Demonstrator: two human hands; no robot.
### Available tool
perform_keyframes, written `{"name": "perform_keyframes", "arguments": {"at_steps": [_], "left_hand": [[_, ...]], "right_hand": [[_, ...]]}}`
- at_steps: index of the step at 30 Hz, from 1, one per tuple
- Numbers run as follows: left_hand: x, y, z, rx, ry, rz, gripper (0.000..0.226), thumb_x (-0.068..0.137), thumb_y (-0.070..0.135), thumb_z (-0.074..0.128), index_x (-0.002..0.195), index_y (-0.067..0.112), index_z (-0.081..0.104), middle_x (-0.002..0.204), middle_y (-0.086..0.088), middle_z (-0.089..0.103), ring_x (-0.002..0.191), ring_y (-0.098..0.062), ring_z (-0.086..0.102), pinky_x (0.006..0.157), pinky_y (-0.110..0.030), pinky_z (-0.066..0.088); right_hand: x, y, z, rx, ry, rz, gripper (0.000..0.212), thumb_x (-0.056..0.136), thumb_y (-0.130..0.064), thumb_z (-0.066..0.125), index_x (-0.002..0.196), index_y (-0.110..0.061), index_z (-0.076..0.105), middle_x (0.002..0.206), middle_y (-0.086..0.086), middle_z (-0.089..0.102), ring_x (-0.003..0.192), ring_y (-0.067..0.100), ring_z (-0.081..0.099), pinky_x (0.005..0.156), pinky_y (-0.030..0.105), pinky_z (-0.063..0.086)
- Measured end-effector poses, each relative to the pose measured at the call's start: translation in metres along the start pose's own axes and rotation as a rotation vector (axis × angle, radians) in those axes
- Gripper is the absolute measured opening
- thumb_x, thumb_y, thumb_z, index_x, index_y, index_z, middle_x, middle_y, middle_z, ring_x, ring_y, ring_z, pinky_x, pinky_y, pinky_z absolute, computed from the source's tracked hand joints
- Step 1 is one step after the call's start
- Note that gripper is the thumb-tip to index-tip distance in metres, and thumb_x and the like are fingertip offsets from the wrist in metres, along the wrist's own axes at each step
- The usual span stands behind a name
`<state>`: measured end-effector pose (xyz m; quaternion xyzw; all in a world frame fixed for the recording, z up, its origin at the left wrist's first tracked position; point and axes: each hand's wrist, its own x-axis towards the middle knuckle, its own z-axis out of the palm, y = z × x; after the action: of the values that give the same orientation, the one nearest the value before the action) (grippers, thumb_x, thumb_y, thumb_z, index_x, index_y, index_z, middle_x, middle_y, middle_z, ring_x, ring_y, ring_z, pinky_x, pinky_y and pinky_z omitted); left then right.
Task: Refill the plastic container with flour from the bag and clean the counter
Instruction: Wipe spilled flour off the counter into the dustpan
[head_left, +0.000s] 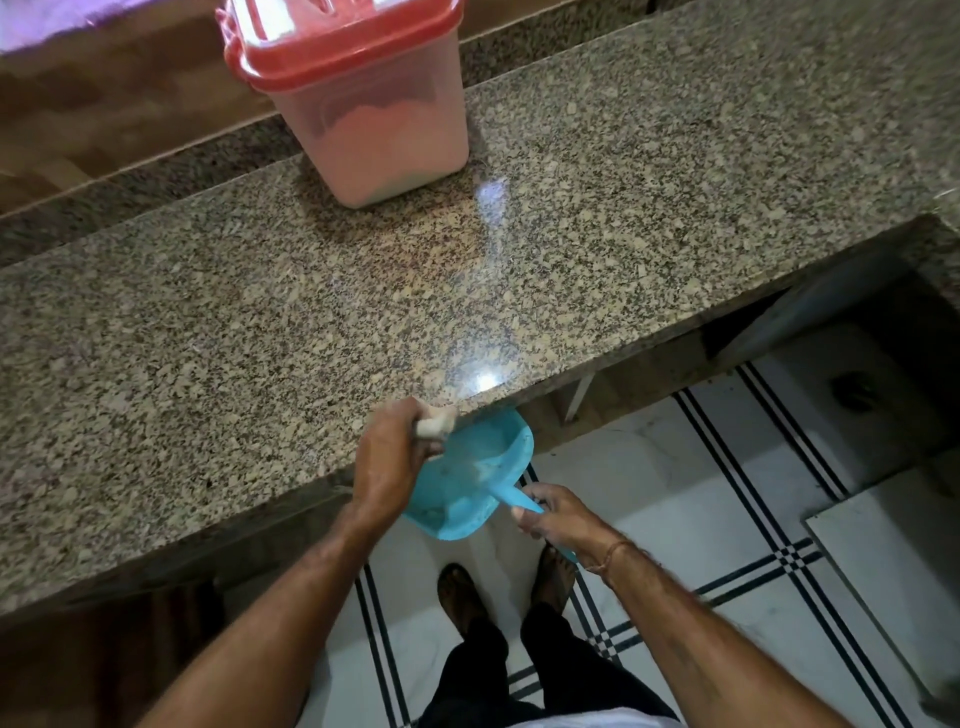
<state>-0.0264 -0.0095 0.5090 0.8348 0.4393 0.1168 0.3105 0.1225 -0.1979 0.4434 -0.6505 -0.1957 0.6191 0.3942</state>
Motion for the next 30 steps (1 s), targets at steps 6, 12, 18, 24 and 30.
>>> {"name": "perform_keyframes", "arguments": {"at_steps": [6,12,18,24,30], "left_hand": [[0.031,-0.02,-0.011,0.005,-0.128,-0.022,0.034,0.088,0.02,0.077,0.12,0.024,0.067,0.124,-0.004,0.061,0.107,-0.017,0.059,0.089,-0.03,0.052],[0.044,-0.003,-0.012,0.235,-0.265,0.139,0.03,0.091,0.02,0.075,0.119,0.012,0.069,0.108,-0.004,0.064,0.093,-0.016,0.058,0.082,-0.029,0.053],[0.036,0.013,0.0,0.212,-0.13,-0.098,0.009,0.094,0.019,0.072,0.099,0.013,0.067,0.097,-0.002,0.072,0.073,-0.003,0.064,0.057,-0.014,0.05],[-0.017,0.008,0.015,0.269,-0.107,-0.009,0.028,0.083,0.023,0.083,0.102,0.011,0.065,0.102,-0.003,0.062,0.086,-0.014,0.056,0.066,-0.022,0.05],[0.01,-0.019,-0.013,0.064,0.117,-0.255,0.013,0.094,0.024,0.071,0.103,0.016,0.064,0.107,-0.005,0.057,0.089,-0.017,0.056,0.068,-0.022,0.046]], "right_hand": [[0.003,0.005,0.004,-0.014,-0.01,0.012,0.009,0.101,-0.012,0.06,0.109,-0.014,0.064,0.083,-0.001,0.054,0.073,0.007,0.049,0.06,0.012,0.044],[0.002,0.009,0.007,-0.015,-0.007,0.022,0.01,0.1,-0.012,0.061,0.108,-0.014,0.066,0.085,0.001,0.055,0.076,0.01,0.049,0.062,0.015,0.045],[-0.002,0.005,0.005,-0.022,-0.005,0.003,0.006,0.1,-0.013,0.061,0.103,-0.016,0.065,0.082,-0.001,0.056,0.072,0.008,0.05,0.061,0.014,0.045],[0.004,0.008,0.005,-0.022,0.007,0.01,0.006,0.099,-0.014,0.063,0.103,-0.016,0.066,0.081,0.0,0.057,0.07,0.007,0.051,0.062,0.017,0.046],[0.006,0.013,0.006,-0.044,-0.014,0.004,0.006,0.099,-0.015,0.064,0.104,-0.016,0.066,0.085,0.001,0.058,0.077,0.012,0.052,0.065,0.018,0.046]]}}
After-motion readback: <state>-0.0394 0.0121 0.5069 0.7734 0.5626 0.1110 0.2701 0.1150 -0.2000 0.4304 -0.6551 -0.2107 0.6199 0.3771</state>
